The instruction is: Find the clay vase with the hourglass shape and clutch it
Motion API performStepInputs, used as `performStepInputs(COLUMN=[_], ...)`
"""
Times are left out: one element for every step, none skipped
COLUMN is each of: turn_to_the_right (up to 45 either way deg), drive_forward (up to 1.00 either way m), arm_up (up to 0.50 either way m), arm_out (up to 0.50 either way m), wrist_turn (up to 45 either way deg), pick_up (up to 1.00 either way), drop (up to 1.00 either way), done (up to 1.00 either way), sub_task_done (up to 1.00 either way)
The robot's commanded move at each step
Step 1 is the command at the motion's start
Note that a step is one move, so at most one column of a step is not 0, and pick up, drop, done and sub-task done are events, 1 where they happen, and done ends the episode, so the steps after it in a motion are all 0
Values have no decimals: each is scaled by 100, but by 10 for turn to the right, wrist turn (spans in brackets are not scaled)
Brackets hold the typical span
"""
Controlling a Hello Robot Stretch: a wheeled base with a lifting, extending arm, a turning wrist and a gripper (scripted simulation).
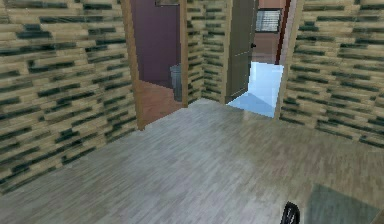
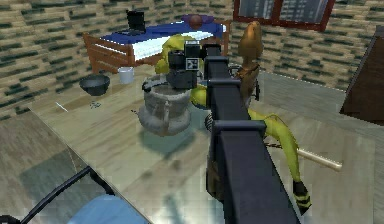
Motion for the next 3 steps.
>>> performStepInputs(turn_to_the_right=[0, 0, 0], drive_forward=[0, 0, 0], arm_up=[-16, 0, 10], arm_out=[0, 0, 0], wrist_turn=[0, 0, 0], pick_up=[0, 100, 0], drop=[0, 0, 0], done=[0, 0, 0], sub_task_done=[0, 0, 0])
